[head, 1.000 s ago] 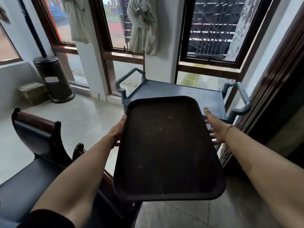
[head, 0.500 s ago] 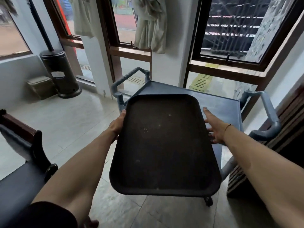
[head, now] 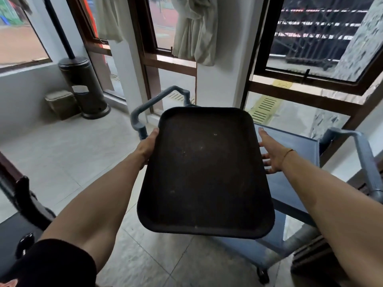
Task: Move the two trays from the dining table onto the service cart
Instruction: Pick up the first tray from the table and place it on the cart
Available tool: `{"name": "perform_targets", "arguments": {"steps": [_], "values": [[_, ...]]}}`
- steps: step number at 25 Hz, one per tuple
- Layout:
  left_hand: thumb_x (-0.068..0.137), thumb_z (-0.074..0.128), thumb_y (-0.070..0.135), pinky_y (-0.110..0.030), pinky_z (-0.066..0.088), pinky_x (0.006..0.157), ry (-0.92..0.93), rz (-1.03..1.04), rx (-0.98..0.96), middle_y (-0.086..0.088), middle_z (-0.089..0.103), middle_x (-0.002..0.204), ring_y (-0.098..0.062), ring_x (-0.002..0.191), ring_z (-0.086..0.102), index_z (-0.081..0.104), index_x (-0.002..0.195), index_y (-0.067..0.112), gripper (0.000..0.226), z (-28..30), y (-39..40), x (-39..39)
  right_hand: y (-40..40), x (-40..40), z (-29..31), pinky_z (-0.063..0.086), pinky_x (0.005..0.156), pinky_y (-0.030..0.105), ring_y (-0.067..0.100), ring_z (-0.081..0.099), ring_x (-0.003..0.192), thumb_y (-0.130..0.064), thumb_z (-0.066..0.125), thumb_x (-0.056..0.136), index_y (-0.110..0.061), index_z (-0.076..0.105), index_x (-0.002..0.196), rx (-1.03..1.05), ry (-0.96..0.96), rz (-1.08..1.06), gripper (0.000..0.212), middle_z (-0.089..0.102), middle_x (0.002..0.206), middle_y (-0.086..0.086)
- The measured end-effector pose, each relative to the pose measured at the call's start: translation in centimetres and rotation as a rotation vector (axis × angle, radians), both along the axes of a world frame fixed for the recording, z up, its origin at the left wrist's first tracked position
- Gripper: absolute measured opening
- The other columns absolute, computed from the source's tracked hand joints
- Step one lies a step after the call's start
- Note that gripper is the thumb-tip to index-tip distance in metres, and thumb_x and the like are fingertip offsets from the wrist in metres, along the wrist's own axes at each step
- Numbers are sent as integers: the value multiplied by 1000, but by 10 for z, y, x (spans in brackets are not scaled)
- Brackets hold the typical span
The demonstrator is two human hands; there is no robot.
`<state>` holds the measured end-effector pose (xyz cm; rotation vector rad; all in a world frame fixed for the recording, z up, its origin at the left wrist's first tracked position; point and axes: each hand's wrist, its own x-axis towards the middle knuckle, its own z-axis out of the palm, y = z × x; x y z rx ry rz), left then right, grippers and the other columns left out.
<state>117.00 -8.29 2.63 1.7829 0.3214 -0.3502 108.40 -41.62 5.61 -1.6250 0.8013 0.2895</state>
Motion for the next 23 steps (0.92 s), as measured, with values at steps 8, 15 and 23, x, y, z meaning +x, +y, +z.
{"name": "perform_targets", "arguments": {"steps": [8,15,23], "values": [[86,28,82,-49,39,109,4,-71,22,-15,59,138,-36,127,54,55,138,10,93,-15,-13,105,-12,69,-8,45,83,45,31,55,103,-85,33,79,-20,53,126,0,-36,-93,83,56,121,13],[87,27,81,-40,48,90,6,-257,52,-13,63,131,-34,118,59,63,130,17,85,-19,-11,226,10,151,-18,46,69,37,28,58,96,-84,34,80,-23,58,114,10,-32,-247,73,59,113,11],[88,28,80,-43,42,94,81,-427,133,-10,60,136,-33,124,55,56,138,17,85,-38,-6,341,48,227,-34,43,55,27,20,59,81,-84,31,81,-25,63,92,16,12,-375,67,63,94,4]]}}
